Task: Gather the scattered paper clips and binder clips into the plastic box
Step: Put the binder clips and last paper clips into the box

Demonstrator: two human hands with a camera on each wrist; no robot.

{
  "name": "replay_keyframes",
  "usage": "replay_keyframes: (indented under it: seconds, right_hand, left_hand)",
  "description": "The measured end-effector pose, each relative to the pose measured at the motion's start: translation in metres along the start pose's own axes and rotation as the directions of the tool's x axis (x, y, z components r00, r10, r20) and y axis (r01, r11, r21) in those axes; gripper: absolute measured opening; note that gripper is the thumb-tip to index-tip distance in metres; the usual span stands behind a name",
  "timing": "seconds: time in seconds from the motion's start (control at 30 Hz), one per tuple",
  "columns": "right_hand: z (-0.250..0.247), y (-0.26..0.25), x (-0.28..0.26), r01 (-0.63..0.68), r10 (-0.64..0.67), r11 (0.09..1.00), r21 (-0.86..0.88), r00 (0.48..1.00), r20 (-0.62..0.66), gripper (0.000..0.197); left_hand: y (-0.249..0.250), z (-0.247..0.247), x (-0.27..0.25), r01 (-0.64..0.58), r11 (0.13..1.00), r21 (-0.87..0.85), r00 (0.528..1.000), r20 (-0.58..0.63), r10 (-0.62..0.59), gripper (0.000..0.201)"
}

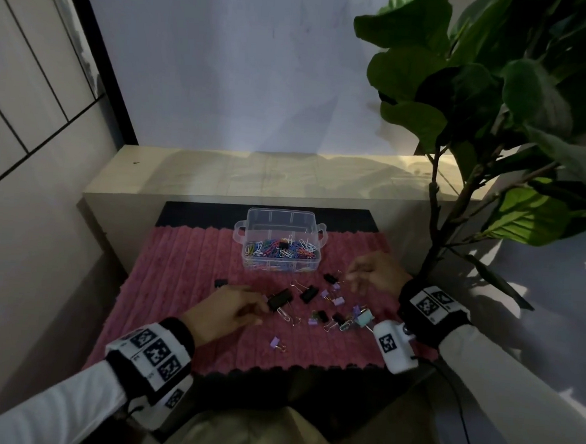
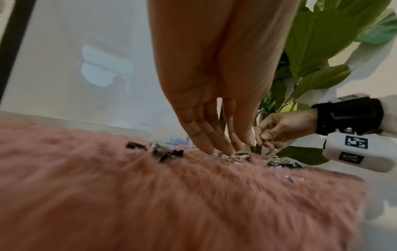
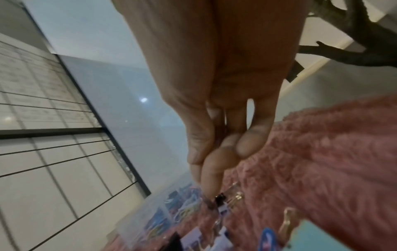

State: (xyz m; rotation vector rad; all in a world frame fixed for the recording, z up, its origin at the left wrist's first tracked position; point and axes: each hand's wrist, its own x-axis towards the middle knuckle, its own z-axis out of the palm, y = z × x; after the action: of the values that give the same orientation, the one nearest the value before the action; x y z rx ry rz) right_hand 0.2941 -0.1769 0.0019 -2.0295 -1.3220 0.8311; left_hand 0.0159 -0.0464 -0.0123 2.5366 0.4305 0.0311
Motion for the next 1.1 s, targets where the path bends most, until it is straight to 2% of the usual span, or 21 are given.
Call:
replay_keyframes:
  seconds: [0.1,0.2,0.23,0.33,0.4,0.47,0.6,0.77,0.83,0.9,0.97,1.0,1.03,1.1]
  right_hand:
    - [0.004,-0.004,-0.010,0.049,-0.027,0.993,-0.111,0.981,0.191,0.024]
    - [0.014,-0.006,-0.017,0.025,0.051,0.969,-0.244,0.953,0.300,0.011]
    - [0.016,-0.007,-0.019,0.045,0.068,0.941,-0.334,0.946,0.318,0.016]
    - [0.023,-0.006,-0.021,0.167,0.070,0.809,-0.563,0.925,0.374,0.058]
    - [0.025,-0.001,-0.019,0.212,0.061,0.747,-0.630,0.922,0.383,0.088]
    - [0.024,0.006,-0.016,0.203,0.046,0.744,-0.637,0.935,0.352,0.095]
    - [0.012,0.024,-0.018,0.108,0.017,0.839,-0.534,0.975,0.223,0.072]
    - [0.010,0.038,-0.028,0.106,-0.014,0.889,-0.445,0.978,0.206,0.034]
    - [0.006,0.034,-0.028,0.092,-0.019,0.905,-0.415,0.984,0.178,0.030]
    - [0.000,0.026,-0.025,0.069,-0.006,0.903,-0.424,0.989,0.147,0.022]
    - [-0.005,0.023,-0.019,0.078,-0.029,0.890,-0.449,0.993,0.114,0.020]
    - [-0.005,0.025,-0.015,0.083,-0.038,0.875,-0.477,0.994,0.104,0.023]
    - [-0.003,0.028,-0.012,0.078,-0.030,0.849,-0.523,0.995,0.100,0.028]
    - [0.004,0.032,-0.009,0.110,-0.066,0.784,-0.611,0.993,0.093,0.035]
  left_hand:
    - [0.017,0.004,0.020,-0.059,0.998,0.022,0.997,0.041,0.058,0.020]
    - [0.037,0.011,0.044,-0.131,0.991,0.039,0.989,0.079,0.127,0.027]
    - [0.042,0.015,0.051,-0.166,0.985,0.049,0.983,0.093,0.161,0.031]
    - [0.058,0.028,0.067,-0.280,0.945,0.171,0.951,0.186,0.248,0.039]
    - [0.068,0.037,0.073,-0.369,0.891,0.264,0.918,0.256,0.304,0.040]
    - [0.074,0.042,0.078,-0.413,0.850,0.326,0.903,0.267,0.337,0.038]
    - [0.063,0.038,0.078,-0.332,0.858,0.393,0.938,0.233,0.256,0.031]
    - [0.035,0.027,0.071,-0.231,0.909,0.346,0.962,0.223,0.159,0.022]
    - [0.035,0.025,0.072,-0.228,0.901,0.370,0.964,0.218,0.154,0.023]
    - [0.042,0.026,0.074,-0.230,0.874,0.429,0.971,0.155,0.180,0.028]
    - [0.056,0.032,0.076,-0.275,0.866,0.418,0.961,0.082,0.266,0.032]
    - [0.065,0.036,0.078,-0.312,0.866,0.390,0.949,0.084,0.304,0.031]
    - [0.074,0.041,0.078,-0.335,0.871,0.359,0.942,0.118,0.314,0.030]
    - [0.089,0.052,0.080,-0.315,0.893,0.321,0.940,0.236,0.247,0.036]
